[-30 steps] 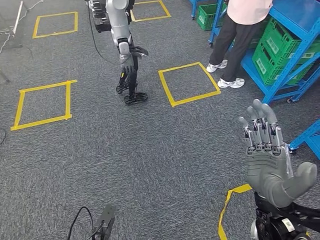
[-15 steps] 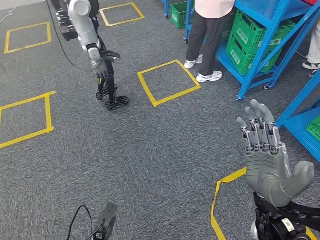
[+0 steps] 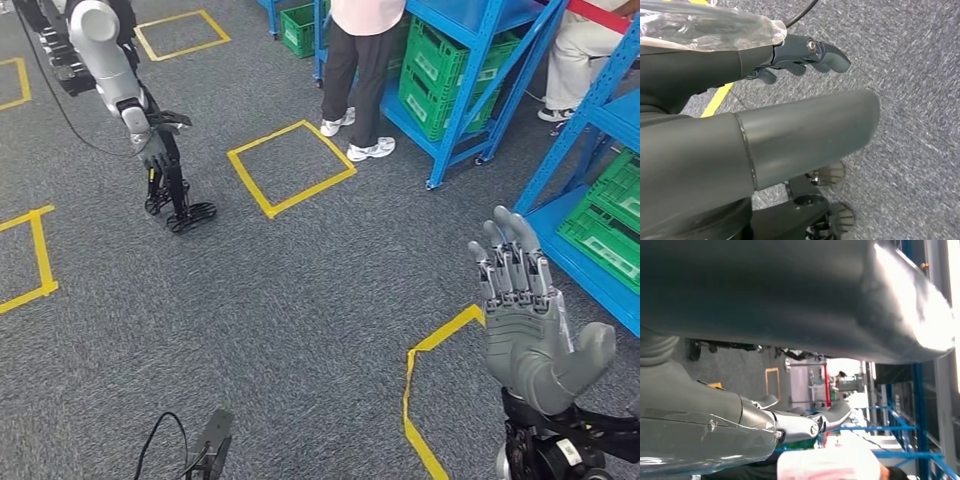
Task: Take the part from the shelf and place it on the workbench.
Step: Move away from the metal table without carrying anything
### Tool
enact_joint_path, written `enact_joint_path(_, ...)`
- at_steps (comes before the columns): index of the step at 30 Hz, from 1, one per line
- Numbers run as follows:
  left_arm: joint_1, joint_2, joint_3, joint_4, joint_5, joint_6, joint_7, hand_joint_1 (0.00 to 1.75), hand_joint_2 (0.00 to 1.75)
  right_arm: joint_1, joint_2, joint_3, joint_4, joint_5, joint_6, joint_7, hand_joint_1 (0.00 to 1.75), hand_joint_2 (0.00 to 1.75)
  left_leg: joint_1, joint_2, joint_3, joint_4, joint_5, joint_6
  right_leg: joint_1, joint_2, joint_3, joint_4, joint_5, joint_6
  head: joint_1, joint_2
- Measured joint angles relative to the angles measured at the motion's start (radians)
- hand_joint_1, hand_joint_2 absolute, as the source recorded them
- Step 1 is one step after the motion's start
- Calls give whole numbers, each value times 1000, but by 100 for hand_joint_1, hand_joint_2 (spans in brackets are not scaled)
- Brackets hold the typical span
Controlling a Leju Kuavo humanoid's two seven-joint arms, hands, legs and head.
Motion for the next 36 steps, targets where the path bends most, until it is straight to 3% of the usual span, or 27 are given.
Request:
enact_joint_path(2,1,0,0,0,0,0,0,0,0,2,0,-1,-2,1,0,0,0,0,-1,17,1,-4,1,9,-1,-44,-52,120,-70,8,6,0)
enact_joint_path(3,2,0,0,0,0,0,0,0,0,4,0,-1,-2,2,0,1,0,0,-3,27,1,-4,0,11,-2,-53,-86,195,-105,12,8,0)
enact_joint_path(4,3,0,0,0,0,-1,0,0,0,6,0,-1,-2,2,0,1,0,0,-3,36,1,-4,-1,11,-3,-57,-113,254,-126,15,8,0)
enact_joint_path(5,3,0,0,0,0,-1,0,0,0,8,0,-1,-2,2,0,1,0,0,-3,46,2,-3,-2,11,-3,-60,-121,275,-126,17,8,0)
enact_joint_path(6,3,-1,0,0,0,-1,0,0,0,9,0,-1,-2,2,0,1,0,0,-3,54,3,-3,-3,10,-3,-63,-108,253,-106,18,8,0)
enact_joint_path(9,3,-3,0,0,0,-1,0,0,0,9,0,-2,-3,2,0,2,0,0,-5,75,12,0,-10,0,0,-100,3,37,-9,12,9,0)
enact_joint_path(11,2,-3,0,0,0,-2,0,0,0,9,0,-2,-6,2,0,3,0,0,-11,87,15,4,-14,-9,4,-113,35,-31,10,-1,7,0)
enact_joint_path(13,2,-3,0,0,0,-2,0,0,0,10,0,-3,-8,2,-1,4,0,0,-10,98,16,4,-16,-19,6,-94,32,-35,12,-17,5,0)
enact_joint_path(15,0,-3,0,0,-1,-3,0,0,0,10,0,-3,-11,4,-2,5,0,0,-6,78,7,31,-38,-30,4,-78,33,-41,17,-30,4,0)
enact_joint_path(16,-1,-3,0,0,-1,-5,0,0,0,10,0,-3,-12,4,-3,5,0,0,-4,59,-12,77,-66,-35,1,-71,34,-44,20,-35,1,0)
enact_joint_path(18,1,-3,0,0,-2,-6,0,0,0,11,0,-3,-13,6,-5,6,0,0,-2,29,-80,221,-135,-40,0,-57,32,-44,22,-40,-4,0)
enact_joint_path(19,2,-3,0,0,-2,-7,0,0,0,12,0,-3,-13,6,-6,6,0,0,-2,24,-113,287,-157,-41,1,-48,31,-44,22,-41,-5,0)
enact_joint_path(20,4,-3,0,0,-2,-7,1,0,0,13,0,-3,-13,6,-6,7,0,0,-2,23,-132,319,-160,-41,1,-38,31,-44,23,-41,-6,0)
enact_joint_path(21,4,-3,0,0,-2,-7,1,0,0,13,0,-3,-13,6,-6,7,0,0,-2,22,-131,308,-141,-39,1,-27,32,-43,23,-41,-6,0)
enact_joint_path(22,4,-3,0,0,-1,-7,1,0,0,13,0,-2,-13,6,-7,7,0,0,-2,18,-108,254,-105,-36,1,-16,33,-43,23,-41,-6,0)
enact_joint_path(24,3,-1,0,0,0,-8,1,0,0,12,0,-3,-13,6,-7,7,0,0,-2,-13,-38,97,-30,-26,3,4,35,-42,22,-38,-7,0)
enact_joint_path(25,1,-1,0,0,0,-8,1,0,0,11,0,-3,-13,6,-7,7,0,0,-2,-26,-13,41,-9,-22,3,12,33,-41,22,-35,-7,0)
enact_joint_path(26,0,0,0,0,1,-8,1,0,0,10,0,-3,-13,6,-7,7,0,0,-4,-35,-1,12,-2,-18,4,19,31,-40,22,-30,-7,0)
enact_joint_path(28,-3,-1,0,0,2,-9,1,0,0,8,0,-3,-13,6,-7,7,0,0,-5,-26,0,4,-2,-11,2,33,27,-43,24,-19,-6,0)
enact_joint_path(29,-5,-2,0,0,3,-9,1,0,0,8,0,-3,-13,6,-7,7,0,0,-4,-18,2,0,0,-6,2,30,25,-39,21,-13,-5,0)
enact_joint_path(31,-7,-3,0,0,5,-9,1,0,0,5,0,-4,-13,6,-7,7,0,0,0,0,5,-10,4,4,3,-5,1,15,-15,-4,2,0)
enact_joint_path(33,-6,-3,0,0,8,-9,0,0,0,2,0,-5,-12,6,-7,7,0,0,-2,18,7,-12,4,10,2,-46,-60,150,-86,1,8,0)
enact_joint_path(34,-5,-3,0,0,8,-9,0,0,0,2,0,-4,-11,6,-7,7,0,0,-3,29,7,-12,3,11,0,-54,-92,220,-114,5,9,0)
enact_joint_path(35,-4,-3,0,0,9,-9,-1,0,0,3,0,-4,-10,6,-7,7,0,0,-3,38,7,-11,2,11,-2,-57,-112,261,-123,7,9,0)
enact_joint_path(36,-3,-3,0,0,10,-9,-1,0,0,3,0,-4,-8,6,-7,7,0,0,-2,48,8,-11,0,10,-4,-60,-112,263,-112,9,9,0)
